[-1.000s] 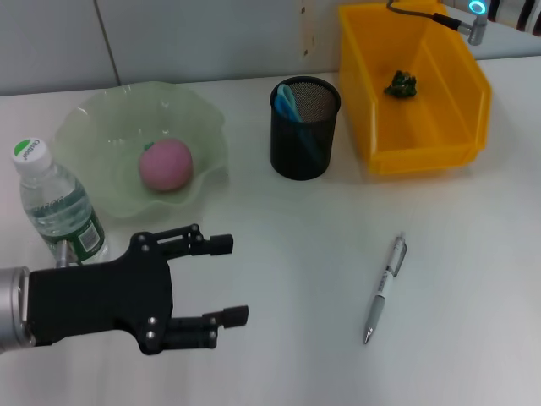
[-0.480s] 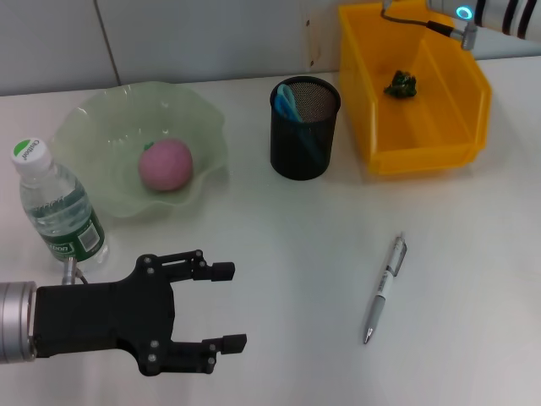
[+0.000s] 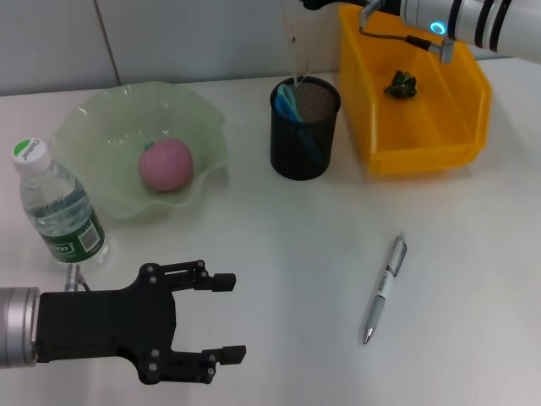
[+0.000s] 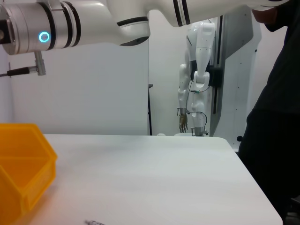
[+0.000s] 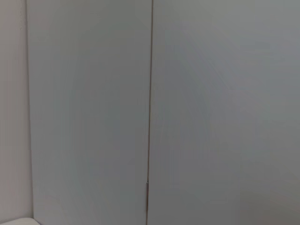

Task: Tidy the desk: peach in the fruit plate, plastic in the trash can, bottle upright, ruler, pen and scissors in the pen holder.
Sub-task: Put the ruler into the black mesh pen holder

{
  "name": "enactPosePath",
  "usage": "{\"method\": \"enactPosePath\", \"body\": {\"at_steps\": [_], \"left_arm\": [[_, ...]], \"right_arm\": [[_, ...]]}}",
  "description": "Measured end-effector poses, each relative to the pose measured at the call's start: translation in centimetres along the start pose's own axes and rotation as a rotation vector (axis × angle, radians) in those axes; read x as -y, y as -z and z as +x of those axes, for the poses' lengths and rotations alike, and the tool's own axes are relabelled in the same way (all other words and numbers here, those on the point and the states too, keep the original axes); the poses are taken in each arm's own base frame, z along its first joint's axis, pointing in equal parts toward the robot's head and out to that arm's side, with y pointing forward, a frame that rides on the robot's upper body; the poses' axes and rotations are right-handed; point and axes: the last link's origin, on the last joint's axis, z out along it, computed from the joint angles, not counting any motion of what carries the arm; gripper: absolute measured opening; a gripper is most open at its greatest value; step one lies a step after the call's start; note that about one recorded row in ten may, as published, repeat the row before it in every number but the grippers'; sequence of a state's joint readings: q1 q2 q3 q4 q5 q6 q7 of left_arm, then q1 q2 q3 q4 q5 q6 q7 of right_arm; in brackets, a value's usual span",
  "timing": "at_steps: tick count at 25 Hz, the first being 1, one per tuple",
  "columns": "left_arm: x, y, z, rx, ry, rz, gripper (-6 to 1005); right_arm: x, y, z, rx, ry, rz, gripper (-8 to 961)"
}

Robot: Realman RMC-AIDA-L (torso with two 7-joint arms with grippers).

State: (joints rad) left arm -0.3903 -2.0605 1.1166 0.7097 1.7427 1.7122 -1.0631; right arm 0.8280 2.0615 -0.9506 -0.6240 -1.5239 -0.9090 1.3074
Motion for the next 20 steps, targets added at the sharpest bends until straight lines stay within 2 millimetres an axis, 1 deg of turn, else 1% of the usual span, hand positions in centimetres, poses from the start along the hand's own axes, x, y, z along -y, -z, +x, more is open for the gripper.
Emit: {"method": "enactPosePath", "body": {"at_steps": [6,20], "left_arm": [[0.0,0.1,-0.2,0.021,-0.001,-0.007,787],[0.1,0.2,-0.3,0.044,-0.016,-0.018,787]], "right_arm": [[-0.1,0.4,0.8,-0.010,-0.028,0.007,379],[-0.3,1.3,1.7,-0.026,-0.074,0.005,379]]}}
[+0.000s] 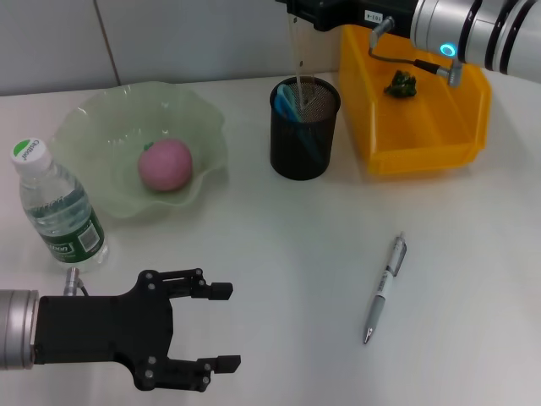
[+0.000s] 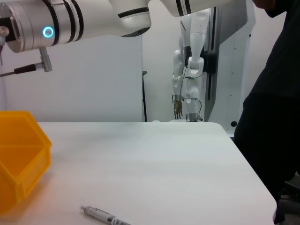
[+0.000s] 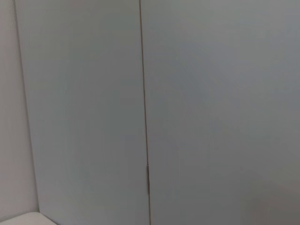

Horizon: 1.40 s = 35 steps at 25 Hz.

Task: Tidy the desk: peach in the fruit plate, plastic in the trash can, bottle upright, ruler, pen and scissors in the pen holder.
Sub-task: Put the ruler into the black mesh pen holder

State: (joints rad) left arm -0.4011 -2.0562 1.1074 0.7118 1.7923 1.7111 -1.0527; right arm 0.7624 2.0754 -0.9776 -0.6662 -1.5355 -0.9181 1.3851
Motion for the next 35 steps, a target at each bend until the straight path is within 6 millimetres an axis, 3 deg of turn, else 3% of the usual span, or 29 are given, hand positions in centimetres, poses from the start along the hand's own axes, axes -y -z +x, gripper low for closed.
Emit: {"method": "enactPosePath", "body": {"at_steps": [35], "left_arm": [[-0.1,-0.1,0.1,-0.005,-0.001,-0.007,787]], "right_arm": [[0.0,0.7,1.9,-0.065,0.017,0.005,379]]}}
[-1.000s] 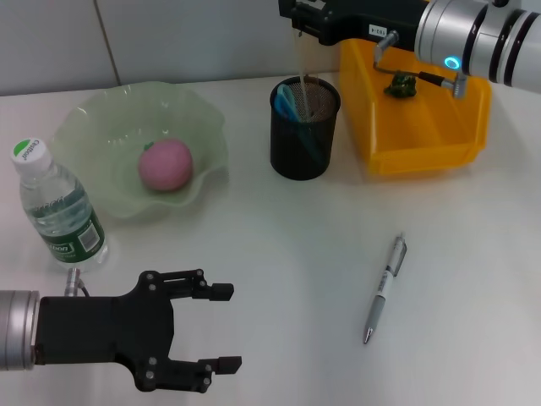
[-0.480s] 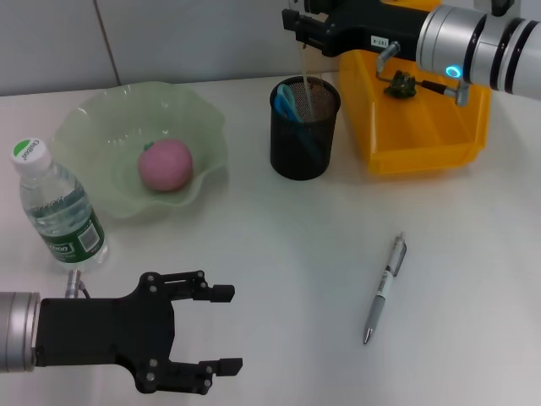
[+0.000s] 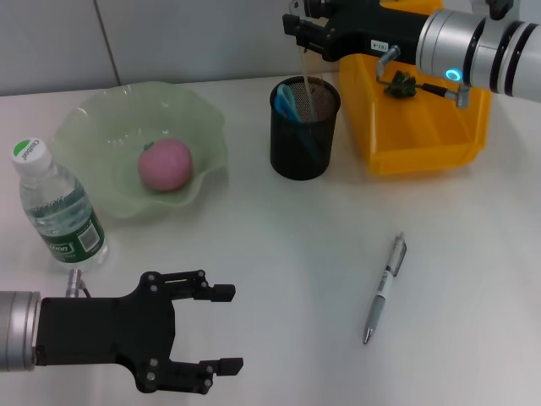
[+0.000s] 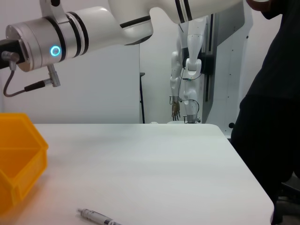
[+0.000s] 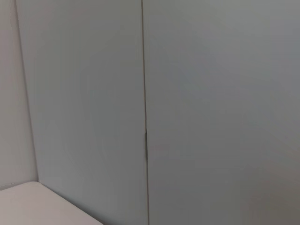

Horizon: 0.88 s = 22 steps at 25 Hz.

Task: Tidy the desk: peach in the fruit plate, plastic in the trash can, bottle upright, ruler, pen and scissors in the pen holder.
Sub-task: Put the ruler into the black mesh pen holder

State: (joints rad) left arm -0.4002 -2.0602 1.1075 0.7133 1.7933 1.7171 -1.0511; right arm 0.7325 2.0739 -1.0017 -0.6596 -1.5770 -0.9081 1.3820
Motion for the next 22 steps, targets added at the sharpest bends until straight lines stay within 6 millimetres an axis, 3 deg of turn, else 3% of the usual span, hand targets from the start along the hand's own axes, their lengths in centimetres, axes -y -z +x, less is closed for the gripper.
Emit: {"method": "enactPosePath", "body": {"at_steps": [15,22], "left_arm": [[-0.05,0.06,-0.06,-0.001,-0.008,0.003,787],[0.01,0.02,0.01,-0.001,-0.011,0.001,787]], "right_arm": [[-0.16,-0.10,0.48,-0.028,0.011,-0.008,379],[-0.28,-0.08,0.56,-0.032,0.014,-0.015,542]]}}
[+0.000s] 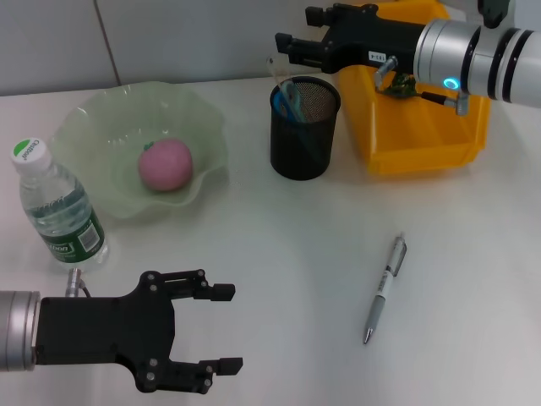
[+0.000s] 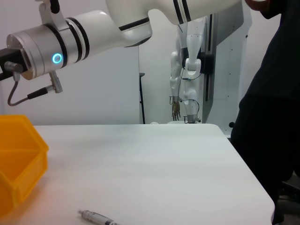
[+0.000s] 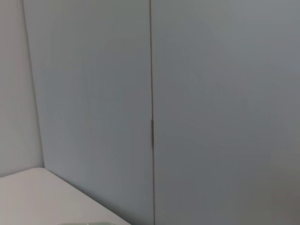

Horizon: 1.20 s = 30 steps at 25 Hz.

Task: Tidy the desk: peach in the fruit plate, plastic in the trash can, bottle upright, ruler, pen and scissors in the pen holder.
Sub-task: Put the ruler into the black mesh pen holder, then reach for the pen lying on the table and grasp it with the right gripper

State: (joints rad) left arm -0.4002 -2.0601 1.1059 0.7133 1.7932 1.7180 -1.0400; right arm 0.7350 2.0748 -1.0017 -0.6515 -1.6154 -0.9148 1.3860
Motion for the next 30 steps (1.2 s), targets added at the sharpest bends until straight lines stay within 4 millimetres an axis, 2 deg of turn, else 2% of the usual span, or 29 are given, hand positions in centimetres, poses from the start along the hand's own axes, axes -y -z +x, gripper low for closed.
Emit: {"method": "enactPosePath", "body": {"at_steps": [5,15,20,23,24,30], "left_arm": [[0.0,0.0,0.0,0.000,-0.002,0.000,787],[0.0,0.0,0.1,-0.004,0.001,0.002,787],[0.2,0.2,0.1,-0.034,0.024,0.040,787],[0.2,0.3,0.1,-0.057,0.040,0.056,787],[0.2,0.3,0.1,-0.075,0.048,0.064,787],[-0.3,0.5,0.2,-0.137,0.062,0.088,786]], "right_arm": [[0.0,0.1,-0.1,0.005,0.003,-0.001,693],[0.2,1.3,-1.1,0.051,-0.005,-0.013,694],[-0.1,3.5,-2.7,0.106,-0.043,-0.069,694],[-0.9,5.5,-4.3,0.130,-0.061,-0.173,693],[-0.9,5.5,-4.3,0.130,-0.061,-0.173,693],[-2.0,8.3,-5.1,0.073,-0.076,-0.347,693]]}}
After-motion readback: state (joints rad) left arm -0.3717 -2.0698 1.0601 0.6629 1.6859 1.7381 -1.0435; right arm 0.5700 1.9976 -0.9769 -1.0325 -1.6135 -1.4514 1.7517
